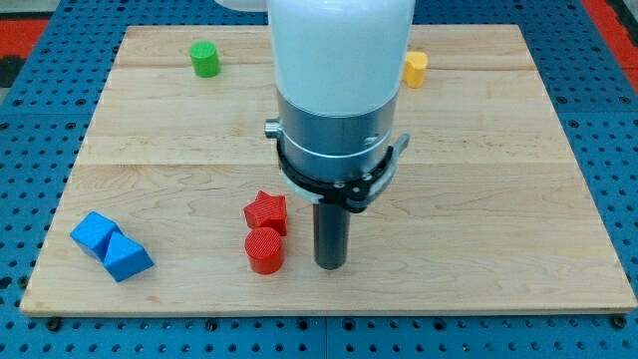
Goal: Move the red star parallel to the top of the red circle
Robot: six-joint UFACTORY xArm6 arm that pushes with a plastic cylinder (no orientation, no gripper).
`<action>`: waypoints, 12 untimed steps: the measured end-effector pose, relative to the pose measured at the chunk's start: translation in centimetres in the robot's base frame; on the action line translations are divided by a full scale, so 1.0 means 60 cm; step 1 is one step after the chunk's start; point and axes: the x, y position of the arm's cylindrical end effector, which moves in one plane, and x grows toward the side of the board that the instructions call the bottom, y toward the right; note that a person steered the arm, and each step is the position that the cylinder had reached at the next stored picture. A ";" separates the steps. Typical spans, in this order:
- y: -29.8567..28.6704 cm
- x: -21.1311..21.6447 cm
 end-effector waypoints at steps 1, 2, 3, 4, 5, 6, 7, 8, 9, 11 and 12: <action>-0.081 -0.025; -0.117 -0.062; -0.136 -0.124; -0.162 -0.196; -0.138 -0.197; -0.057 -0.172; -0.006 -0.185; -0.016 -0.209; -0.078 -0.209; 0.018 -0.013; 0.004 0.090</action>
